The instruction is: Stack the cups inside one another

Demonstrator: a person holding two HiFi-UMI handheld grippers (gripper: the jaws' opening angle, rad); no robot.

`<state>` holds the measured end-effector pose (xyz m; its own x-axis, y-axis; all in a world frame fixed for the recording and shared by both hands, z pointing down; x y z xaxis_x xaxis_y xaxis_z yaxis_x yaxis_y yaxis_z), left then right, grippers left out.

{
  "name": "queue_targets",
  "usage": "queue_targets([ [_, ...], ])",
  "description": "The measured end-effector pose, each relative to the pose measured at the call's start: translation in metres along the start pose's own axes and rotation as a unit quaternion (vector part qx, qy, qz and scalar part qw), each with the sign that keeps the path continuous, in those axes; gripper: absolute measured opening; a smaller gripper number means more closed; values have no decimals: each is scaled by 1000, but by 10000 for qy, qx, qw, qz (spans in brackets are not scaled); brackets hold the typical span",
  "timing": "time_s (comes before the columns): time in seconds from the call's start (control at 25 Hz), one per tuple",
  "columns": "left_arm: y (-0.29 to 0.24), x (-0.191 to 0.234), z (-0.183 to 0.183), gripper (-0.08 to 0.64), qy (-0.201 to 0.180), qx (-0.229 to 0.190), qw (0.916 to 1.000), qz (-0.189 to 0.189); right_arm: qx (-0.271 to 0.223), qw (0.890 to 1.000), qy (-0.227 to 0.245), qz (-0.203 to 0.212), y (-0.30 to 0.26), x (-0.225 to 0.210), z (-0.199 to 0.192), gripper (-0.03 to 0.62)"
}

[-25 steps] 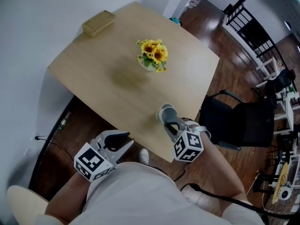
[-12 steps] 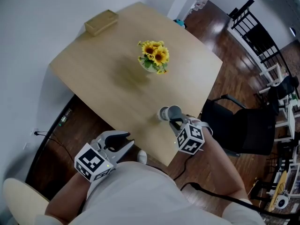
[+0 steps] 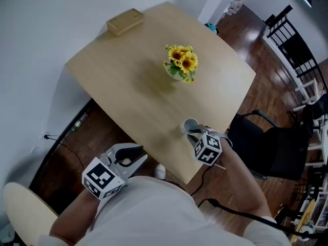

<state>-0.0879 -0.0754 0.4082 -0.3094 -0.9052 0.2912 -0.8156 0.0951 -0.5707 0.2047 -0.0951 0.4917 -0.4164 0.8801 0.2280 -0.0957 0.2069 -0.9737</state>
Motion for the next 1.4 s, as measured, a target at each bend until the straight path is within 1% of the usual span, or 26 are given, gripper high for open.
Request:
queue_targets([
  [0.2,-2,-5,3,95,-16,22,10000,43,-167,9998,-95,-26,8,5,-6,67],
  [0.44,-16,-25,15,95,-99,34,9999,32,-608,9973,-374,-152,33,21,-26,67],
  [0.56,-26,-42,18,95,-111,32,9999,1,-926,9933,-623,-287,52,35,-41,67],
  [0.64,-34,-55,19,94,-84,37,10000,8,-1252,9875,-874,-387,66,45,-53,67],
  [0.72,-41,-71,18,94,-31,69,10000,58,-1597,9795,-1117,-515,79,59,-65,67],
  [0.84,-49,-93,12,94,93,126,9997,181,-2173,9625,-1454,-717,97,82,-86,66],
  [0.96,-50,-112,6,94,237,138,9991,334,-2676,9458,-1672,-765,112,103,-104,61],
  [1.04,-48,-122,2,94,272,161,9988,373,-2902,9363,-1814,-795,119,118,-113,57],
  [1.16,-41,-140,-4,91,113,224,9993,279,-3056,9223,-2141,-1007,131,145,-122,52],
  [1.32,-21,-162,-15,91,-171,124,9997,121,-3275,8959,-2674,-1368,152,184,-126,41],
  [1.4,-7,-175,-24,91,-319,58,9995,33,-3407,8805,-2907,-1553,166,208,-123,37],
])
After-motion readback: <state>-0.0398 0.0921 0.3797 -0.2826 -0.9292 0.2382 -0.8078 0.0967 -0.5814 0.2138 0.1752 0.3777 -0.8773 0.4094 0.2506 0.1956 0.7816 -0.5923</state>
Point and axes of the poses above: the fingertips, and each gripper's own axes: y backward along the fingers, x to its left, z out of its top, the point moved 10 cm from there along y, backward along the fingers, and after that the axes turned 15 degrees about x, right-handed, at the moved point
